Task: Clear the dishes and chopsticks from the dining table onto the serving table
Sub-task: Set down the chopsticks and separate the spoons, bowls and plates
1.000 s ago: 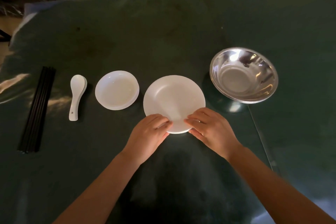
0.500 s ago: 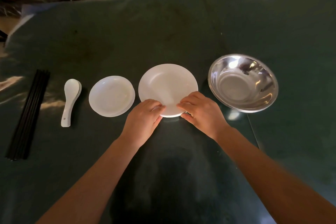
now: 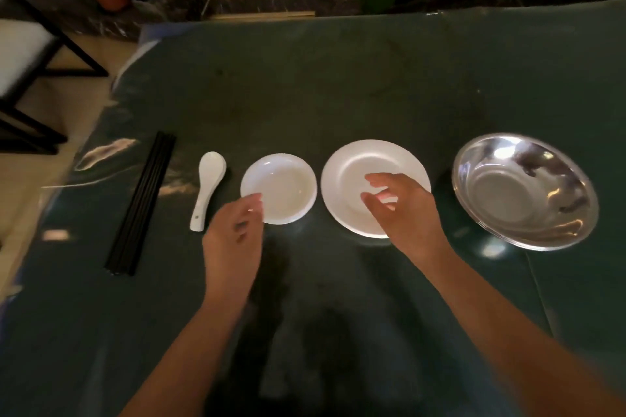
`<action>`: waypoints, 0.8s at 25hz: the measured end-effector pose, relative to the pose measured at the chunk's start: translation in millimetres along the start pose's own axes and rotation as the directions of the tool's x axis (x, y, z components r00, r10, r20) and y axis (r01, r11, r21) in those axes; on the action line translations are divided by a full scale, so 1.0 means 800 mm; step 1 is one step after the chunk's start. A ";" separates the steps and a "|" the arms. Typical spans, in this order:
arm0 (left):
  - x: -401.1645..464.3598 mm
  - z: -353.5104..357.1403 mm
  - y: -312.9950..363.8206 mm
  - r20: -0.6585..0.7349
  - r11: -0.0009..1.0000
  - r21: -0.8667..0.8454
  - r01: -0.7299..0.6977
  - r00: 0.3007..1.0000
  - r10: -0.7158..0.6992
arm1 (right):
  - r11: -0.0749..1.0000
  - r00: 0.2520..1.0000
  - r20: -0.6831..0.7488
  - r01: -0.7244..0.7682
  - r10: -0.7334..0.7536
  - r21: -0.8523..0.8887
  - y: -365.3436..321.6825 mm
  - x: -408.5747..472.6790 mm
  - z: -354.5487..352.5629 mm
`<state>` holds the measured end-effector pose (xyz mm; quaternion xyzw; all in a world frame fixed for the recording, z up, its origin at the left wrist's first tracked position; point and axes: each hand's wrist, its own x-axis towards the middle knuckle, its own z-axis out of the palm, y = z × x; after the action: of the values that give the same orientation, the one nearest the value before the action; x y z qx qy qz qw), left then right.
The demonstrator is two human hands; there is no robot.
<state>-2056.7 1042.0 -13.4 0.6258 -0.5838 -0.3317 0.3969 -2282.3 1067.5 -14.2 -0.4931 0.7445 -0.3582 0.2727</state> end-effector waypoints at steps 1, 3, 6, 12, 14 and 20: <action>0.020 -0.011 0.000 0.007 0.974 -0.126 0.187 0.982 -0.187 | 0.992 0.993 0.058 -0.110 0.107 0.058 -0.015 0.012 0.009; 0.061 -0.027 -0.001 0.114 0.873 -0.187 0.451 0.893 -0.436 | 0.937 0.938 0.212 -0.309 0.273 0.161 -0.044 0.034 0.032; 0.093 -0.027 -0.002 0.317 0.807 -0.009 0.590 0.767 -0.557 | 0.841 0.872 0.283 -0.471 0.399 0.267 -0.065 0.047 0.059; 0.113 -0.017 -0.017 0.387 0.807 -0.030 0.590 0.751 -0.535 | 0.940 0.929 0.163 -0.340 0.331 0.030 -0.068 0.048 0.087; 0.115 -0.016 -0.023 0.374 0.825 -0.041 0.563 0.775 -0.510 | 0.932 0.928 0.148 -0.355 0.342 0.076 -0.069 0.050 0.091; 0.124 -0.031 -0.034 0.326 0.832 -0.186 0.523 0.832 -0.450 | 0.895 0.902 0.184 -0.418 0.389 0.154 -0.080 0.070 0.110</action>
<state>-2012.7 946.1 -21.3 0.6444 -0.4013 -0.5796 0.2964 -2201.5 975.7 -17.7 -0.3244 0.7708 -0.3253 0.4414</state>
